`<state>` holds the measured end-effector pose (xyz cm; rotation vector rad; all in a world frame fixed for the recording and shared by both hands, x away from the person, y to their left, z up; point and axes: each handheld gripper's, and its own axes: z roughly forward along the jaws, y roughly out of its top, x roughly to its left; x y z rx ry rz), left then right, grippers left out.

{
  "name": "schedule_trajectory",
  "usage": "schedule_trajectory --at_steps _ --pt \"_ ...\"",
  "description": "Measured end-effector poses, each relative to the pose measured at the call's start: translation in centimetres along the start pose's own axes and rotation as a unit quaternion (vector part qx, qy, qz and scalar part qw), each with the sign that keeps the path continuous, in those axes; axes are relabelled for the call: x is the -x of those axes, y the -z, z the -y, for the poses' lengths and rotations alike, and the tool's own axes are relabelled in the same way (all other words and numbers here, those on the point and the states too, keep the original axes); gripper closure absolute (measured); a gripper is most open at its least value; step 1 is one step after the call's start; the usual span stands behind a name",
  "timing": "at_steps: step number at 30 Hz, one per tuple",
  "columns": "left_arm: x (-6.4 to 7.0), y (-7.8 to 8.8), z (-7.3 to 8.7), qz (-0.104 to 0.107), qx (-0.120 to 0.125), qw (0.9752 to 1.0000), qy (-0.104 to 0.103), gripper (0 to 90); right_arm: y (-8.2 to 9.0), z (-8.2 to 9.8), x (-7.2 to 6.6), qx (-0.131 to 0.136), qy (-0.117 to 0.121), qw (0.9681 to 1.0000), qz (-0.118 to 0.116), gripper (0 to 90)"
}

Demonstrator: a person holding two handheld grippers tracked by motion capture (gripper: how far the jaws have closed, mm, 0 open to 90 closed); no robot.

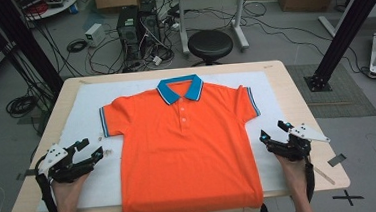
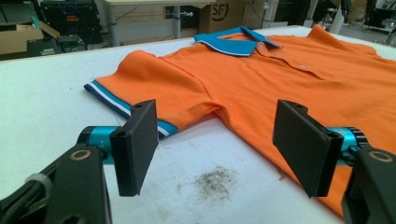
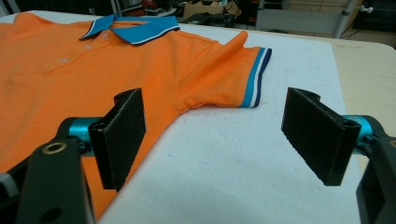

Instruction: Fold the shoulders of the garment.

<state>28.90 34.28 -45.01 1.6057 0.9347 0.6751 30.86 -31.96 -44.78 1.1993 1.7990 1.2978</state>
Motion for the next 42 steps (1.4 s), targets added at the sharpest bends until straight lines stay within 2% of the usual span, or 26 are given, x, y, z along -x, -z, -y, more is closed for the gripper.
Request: schedule_trajectory --at_steps 12,14,15,17,22,29,33,38,39,42 --pt "0.2 -0.2 -0.1 -0.011 -0.013 0.9999 -0.001 30.3 0.0 0.0 -0.1 -0.003 0.004 1.0000 -0.006 22.2" --pt "0.2 -0.3 -0.1 -0.016 -0.013 0.9998 -0.002 30.3 -0.1 0.0 -0.1 -0.006 0.004 1.0000 -0.005 22.2" --pt "0.3 -0.3 -0.1 -0.027 -0.014 0.9995 0.000 29.4 -0.1 0.0 -0.2 -0.007 0.003 1.0000 -0.003 22.2" --pt "0.3 -0.4 -0.1 -0.035 -0.018 0.9992 -0.002 28.0 -0.1 0.0 -0.2 -0.006 0.008 1.0000 -0.001 22.2" --pt "0.4 -0.5 -0.2 -0.032 -0.027 0.9991 -0.007 28.5 -0.1 0.0 -0.2 -0.008 0.005 0.9999 0.002 22.2" --pt "0.3 -0.7 -0.2 -0.036 -0.036 0.9987 0.000 28.5 -0.2 -0.1 0.0 -0.014 -0.006 0.9999 0.006 22.2" --pt "0.3 -0.9 -0.3 -0.031 -0.046 0.9984 -0.004 28.5 -0.3 -0.1 0.2 -0.014 -0.010 0.9999 0.001 22.2" --pt "0.1 -1.0 -0.4 -0.028 -0.053 0.9981 0.009 32.4 -0.4 -0.2 0.1 -0.022 -0.010 0.9997 0.001 22.2" --pt "0.0 -1.0 -0.4 -0.019 -0.056 0.9982 0.013 34.8 -0.4 -0.2 0.1 -0.024 -0.010 0.9997 0.002 22.2" --pt "-0.1 -1.1 -0.4 -0.015 -0.058 0.9980 0.019 38.5 -0.4 -0.2 0.2 -0.024 -0.009 0.9997 0.002 22.2"
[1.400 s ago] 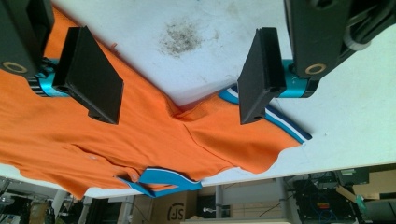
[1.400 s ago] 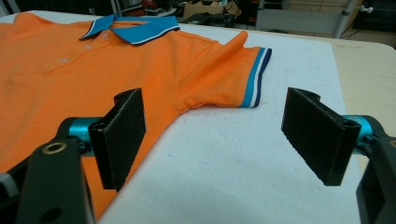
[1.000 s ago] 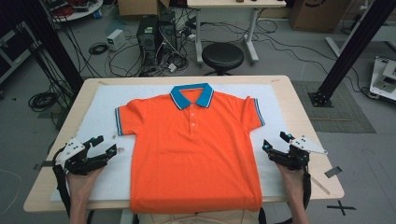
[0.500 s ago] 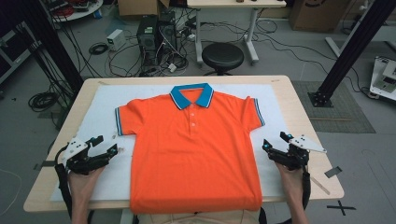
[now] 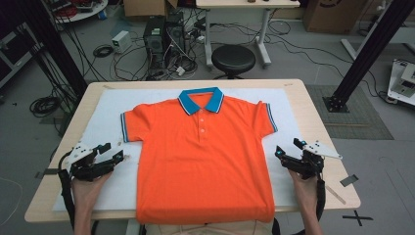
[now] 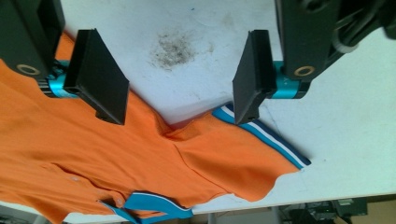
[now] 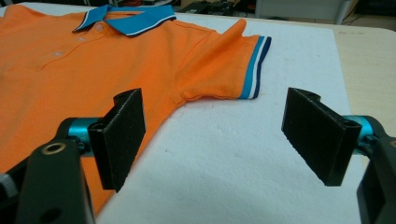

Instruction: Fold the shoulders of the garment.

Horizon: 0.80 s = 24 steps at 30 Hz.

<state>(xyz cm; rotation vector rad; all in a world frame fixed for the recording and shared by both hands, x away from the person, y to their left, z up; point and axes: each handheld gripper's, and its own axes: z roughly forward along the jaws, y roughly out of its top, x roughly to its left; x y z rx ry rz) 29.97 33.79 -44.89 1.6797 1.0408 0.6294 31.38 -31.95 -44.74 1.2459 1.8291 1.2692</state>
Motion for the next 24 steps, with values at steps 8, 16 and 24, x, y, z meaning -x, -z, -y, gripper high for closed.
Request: schedule_trajectory --at_steps 8,16,24 --pt "-0.3 -0.3 -0.7 0.022 -0.011 0.9993 0.026 40.4 -0.1 0.0 0.0 -0.004 0.002 1.0000 0.001 22.2" --pt "0.4 -0.3 -5.5 0.014 -0.026 0.9995 -0.010 41.2 -0.2 -0.1 -0.2 -0.010 0.012 0.9999 0.005 22.2" --pt "0.8 -2.5 -10.9 0.010 -0.049 0.9976 -0.047 43.3 -0.2 -0.1 -0.2 -0.012 0.009 0.9999 0.004 22.2"
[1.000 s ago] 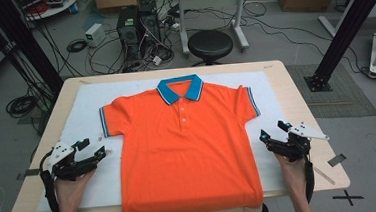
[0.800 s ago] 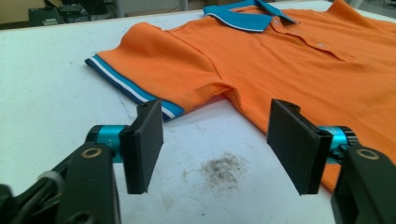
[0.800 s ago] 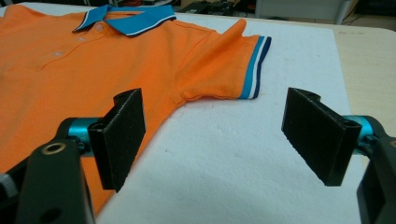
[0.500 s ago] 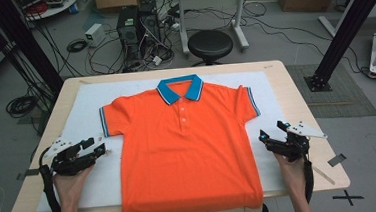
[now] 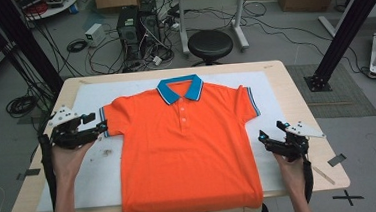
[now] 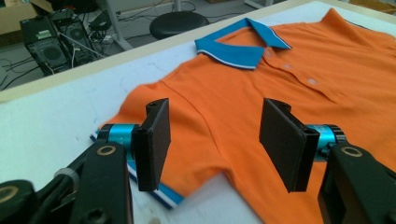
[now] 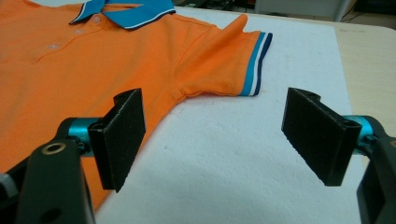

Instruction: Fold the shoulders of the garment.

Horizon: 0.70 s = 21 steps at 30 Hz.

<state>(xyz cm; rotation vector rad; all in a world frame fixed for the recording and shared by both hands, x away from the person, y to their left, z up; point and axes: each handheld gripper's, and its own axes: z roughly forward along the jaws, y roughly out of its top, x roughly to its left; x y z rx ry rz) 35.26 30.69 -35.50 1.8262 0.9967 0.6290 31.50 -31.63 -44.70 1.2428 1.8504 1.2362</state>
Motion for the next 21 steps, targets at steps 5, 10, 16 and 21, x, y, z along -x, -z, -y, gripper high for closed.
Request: schedule_trajectory --at_steps 5,10,16,21 --pt "-1.9 -2.1 -2.4 -0.012 -0.031 0.9993 0.017 43.2 0.0 0.0 -0.1 -0.001 0.003 1.0000 0.001 22.2" --pt "-4.2 -4.1 -3.3 -0.041 -0.048 0.9973 0.038 43.9 0.0 0.0 -0.1 -0.001 0.005 1.0000 0.001 22.2" --pt "-6.6 -6.6 -1.5 -0.055 -0.090 0.9913 0.078 44.7 -0.1 -0.1 -0.1 -0.007 0.006 1.0000 0.001 22.2" --pt "-7.2 -8.1 0.8 -0.066 -0.129 0.9847 0.096 46.1 -0.2 -0.1 -0.2 -0.008 0.012 0.9999 0.004 22.3"
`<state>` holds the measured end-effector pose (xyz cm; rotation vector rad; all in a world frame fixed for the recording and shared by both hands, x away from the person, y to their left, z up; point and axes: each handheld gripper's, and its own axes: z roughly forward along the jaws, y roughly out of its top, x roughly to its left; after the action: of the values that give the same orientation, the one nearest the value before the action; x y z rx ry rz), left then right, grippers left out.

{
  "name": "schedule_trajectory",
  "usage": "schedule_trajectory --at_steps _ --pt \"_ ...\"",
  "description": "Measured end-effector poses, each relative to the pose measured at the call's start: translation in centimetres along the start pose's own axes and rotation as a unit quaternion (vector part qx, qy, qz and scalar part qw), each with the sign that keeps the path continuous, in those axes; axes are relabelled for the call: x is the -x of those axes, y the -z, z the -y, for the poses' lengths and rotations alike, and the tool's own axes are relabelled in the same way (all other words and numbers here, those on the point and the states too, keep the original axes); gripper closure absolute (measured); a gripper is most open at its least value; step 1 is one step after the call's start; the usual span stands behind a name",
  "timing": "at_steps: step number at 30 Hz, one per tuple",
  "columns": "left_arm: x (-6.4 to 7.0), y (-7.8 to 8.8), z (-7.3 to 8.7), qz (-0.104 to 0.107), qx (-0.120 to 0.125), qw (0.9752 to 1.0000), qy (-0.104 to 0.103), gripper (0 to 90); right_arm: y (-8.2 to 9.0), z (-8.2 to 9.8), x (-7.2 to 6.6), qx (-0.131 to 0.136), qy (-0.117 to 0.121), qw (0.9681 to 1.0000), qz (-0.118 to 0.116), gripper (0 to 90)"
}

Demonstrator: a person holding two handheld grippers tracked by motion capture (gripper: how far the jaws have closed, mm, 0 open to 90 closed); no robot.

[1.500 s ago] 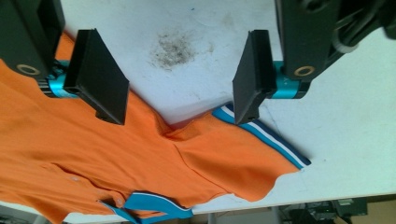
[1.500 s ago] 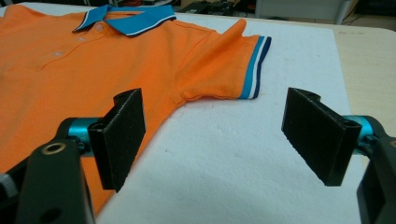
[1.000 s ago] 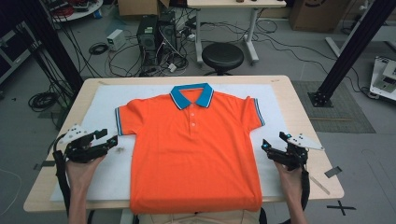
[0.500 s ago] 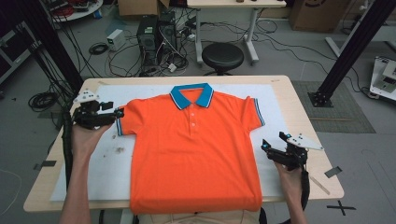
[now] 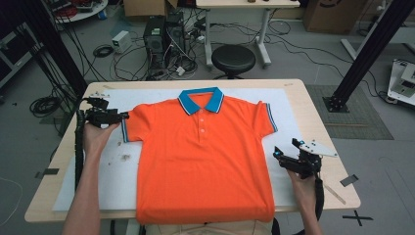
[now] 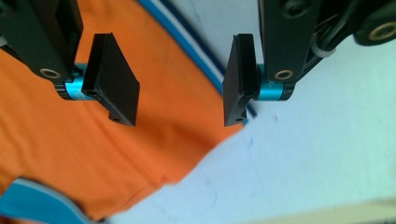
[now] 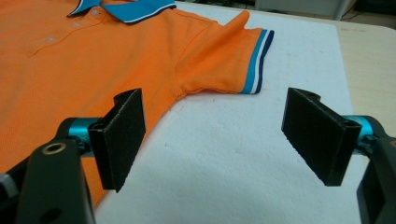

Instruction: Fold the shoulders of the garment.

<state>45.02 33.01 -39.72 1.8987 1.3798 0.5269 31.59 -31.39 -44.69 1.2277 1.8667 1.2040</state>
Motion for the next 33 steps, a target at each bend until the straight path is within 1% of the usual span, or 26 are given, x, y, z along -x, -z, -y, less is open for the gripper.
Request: schedule_trajectory --at_steps 1,2,3,5,7,8,14,16,20,22,24,26,28,29,30,33 --pt "0.0 0.0 0.0 0.000 0.000 1.0000 0.000 46.1 0.0 0.0 0.0 0.001 0.000 1.0000 0.000 22.3" --pt "-0.4 -0.6 0.7 0.003 -0.010 0.9999 0.009 46.5 0.0 0.0 0.0 0.001 0.000 1.0000 0.001 22.3" --pt "-0.4 -0.6 0.7 0.003 -0.010 0.9999 0.009 47.4 0.0 0.0 0.0 0.002 0.002 1.0000 0.000 22.3" --pt "-0.5 -1.1 1.3 0.002 -0.013 0.9997 0.020 48.5 0.0 0.0 -0.1 0.001 0.000 1.0000 0.001 22.2" --pt "-0.6 -1.5 1.7 0.000 -0.025 0.9993 0.029 49.0 0.0 0.0 -0.1 -0.001 -0.002 1.0000 0.000 22.3" --pt "-0.6 -1.7 1.8 0.000 -0.036 0.9989 0.031 49.0 0.0 0.0 -0.1 -0.001 -0.001 1.0000 0.001 22.3" --pt "-0.8 -2.0 1.9 -0.007 -0.039 0.9985 0.039 51.6 0.0 0.0 -0.1 -0.002 0.000 1.0000 0.001 22.4" --pt "-1.3 -2.2 2.1 -0.001 -0.048 0.9979 0.043 52.4 0.0 0.0 -0.1 0.000 0.004 1.0000 0.000 22.4" --pt "-1.4 -2.4 2.2 -0.003 -0.051 0.9976 0.047 53.1 0.0 0.0 -0.1 -0.002 0.006 1.0000 0.002 22.4" --pt "-1.3 -2.4 2.2 0.000 -0.050 0.9978 0.044 53.1 0.0 0.0 -0.2 -0.005 0.004 1.0000 0.001 22.4" --pt "-1.2 -2.6 2.2 -0.007 -0.055 0.9978 0.038 53.2 -0.1 0.0 -0.2 -0.005 0.004 1.0000 0.001 22.4" --pt "-1.1 -2.9 2.3 -0.008 -0.061 0.9973 0.040 53.3 -0.1 0.0 -0.2 -0.003 0.009 1.0000 0.003 22.5" --pt "-0.9 -2.9 2.3 -0.009 -0.059 0.9976 0.034 53.5 -0.1 0.0 -0.2 -0.004 0.007 1.0000 0.003 22.5" --pt "-0.9 -2.9 2.3 -0.009 -0.059 0.9976 0.034 55.3 -0.1 0.0 -0.2 -0.004 0.007 1.0000 0.003 22.5" --pt "-0.8 -2.9 2.3 -0.003 -0.058 0.9979 0.027 56.2 -0.1 0.0 -0.2 -0.004 0.008 1.0000 0.003 22.5" --pt "-0.6 -2.9 2.2 -0.002 -0.059 0.9979 0.024 59.0 -0.1 0.0 -0.2 -0.004 0.007 1.0000 0.003 22.5"
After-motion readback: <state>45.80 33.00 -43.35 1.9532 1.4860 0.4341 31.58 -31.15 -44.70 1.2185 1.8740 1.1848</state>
